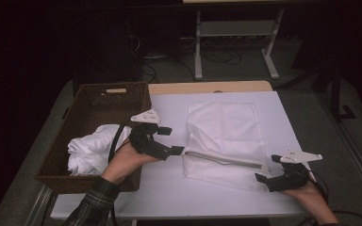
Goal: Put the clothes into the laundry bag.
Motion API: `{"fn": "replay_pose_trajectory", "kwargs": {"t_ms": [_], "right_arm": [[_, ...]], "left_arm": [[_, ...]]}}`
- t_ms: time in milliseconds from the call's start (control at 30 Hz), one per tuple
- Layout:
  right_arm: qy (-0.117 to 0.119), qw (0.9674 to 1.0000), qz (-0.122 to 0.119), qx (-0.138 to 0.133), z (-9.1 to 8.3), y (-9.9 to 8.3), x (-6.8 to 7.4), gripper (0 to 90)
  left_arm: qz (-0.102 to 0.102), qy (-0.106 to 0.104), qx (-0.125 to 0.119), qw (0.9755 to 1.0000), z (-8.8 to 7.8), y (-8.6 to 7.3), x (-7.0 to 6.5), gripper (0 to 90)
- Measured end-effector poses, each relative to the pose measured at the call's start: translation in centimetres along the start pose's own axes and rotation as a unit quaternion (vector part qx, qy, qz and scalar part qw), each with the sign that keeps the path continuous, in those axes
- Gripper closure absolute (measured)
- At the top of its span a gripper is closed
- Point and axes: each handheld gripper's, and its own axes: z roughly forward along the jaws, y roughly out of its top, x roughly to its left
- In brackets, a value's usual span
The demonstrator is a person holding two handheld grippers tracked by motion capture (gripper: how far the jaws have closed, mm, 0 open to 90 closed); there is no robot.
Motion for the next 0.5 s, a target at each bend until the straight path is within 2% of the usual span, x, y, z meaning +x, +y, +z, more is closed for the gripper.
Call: {"fn": "replay_pose_trajectory", "kwargs": {"t_ms": [500], "right_arm": [[0.001, 1.0000, 0.003, 0.001, 0.1, -0.1, 0.0, 0.9]], "left_arm": [[0.003, 0.010, 0.002, 0.9999, -2.0, -0.4, 1.2, 11.9]]}}
